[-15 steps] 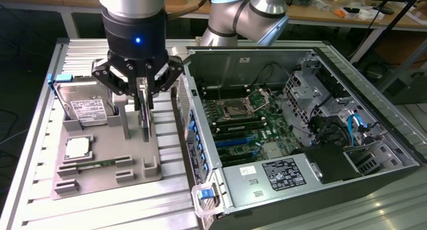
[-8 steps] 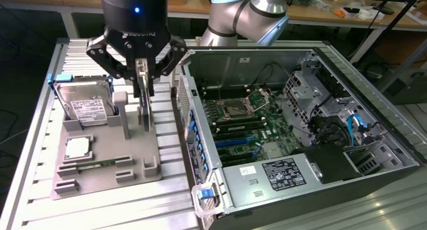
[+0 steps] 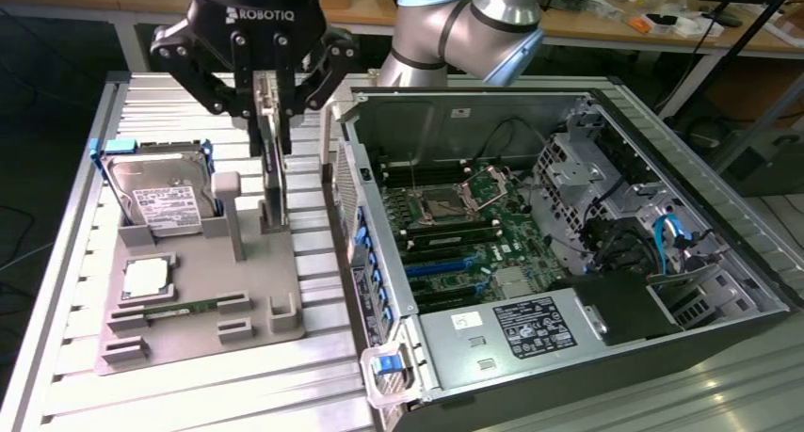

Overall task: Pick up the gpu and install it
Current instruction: 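Pick up the gpu and move the gpu toward the slot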

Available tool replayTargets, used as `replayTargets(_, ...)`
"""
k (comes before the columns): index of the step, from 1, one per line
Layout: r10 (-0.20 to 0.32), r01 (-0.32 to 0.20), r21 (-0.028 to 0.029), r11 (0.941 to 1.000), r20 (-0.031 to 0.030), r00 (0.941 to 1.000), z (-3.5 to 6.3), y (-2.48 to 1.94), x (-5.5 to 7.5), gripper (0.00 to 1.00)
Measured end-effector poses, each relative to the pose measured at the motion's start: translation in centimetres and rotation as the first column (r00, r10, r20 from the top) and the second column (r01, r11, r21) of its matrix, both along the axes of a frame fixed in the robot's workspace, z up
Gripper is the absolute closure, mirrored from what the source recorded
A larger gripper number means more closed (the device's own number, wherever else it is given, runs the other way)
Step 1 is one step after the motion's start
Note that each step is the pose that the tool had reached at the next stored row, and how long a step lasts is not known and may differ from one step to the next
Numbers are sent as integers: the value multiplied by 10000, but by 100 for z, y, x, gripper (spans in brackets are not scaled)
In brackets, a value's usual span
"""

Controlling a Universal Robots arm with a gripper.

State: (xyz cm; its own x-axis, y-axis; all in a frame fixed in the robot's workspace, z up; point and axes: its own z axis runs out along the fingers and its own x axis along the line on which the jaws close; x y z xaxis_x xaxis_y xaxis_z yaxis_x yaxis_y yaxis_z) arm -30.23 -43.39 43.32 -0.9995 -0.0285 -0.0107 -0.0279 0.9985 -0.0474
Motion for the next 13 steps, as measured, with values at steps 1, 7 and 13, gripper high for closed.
replayTargets(1,0,0,-23,10000,-2,10000,43,0,2,73)
replayTargets(7,0,0,-146,9999,-3,10000,239,0,12,73)
replayTargets(13,0,0,-157,9999,-1,10000,241,0,41,73)
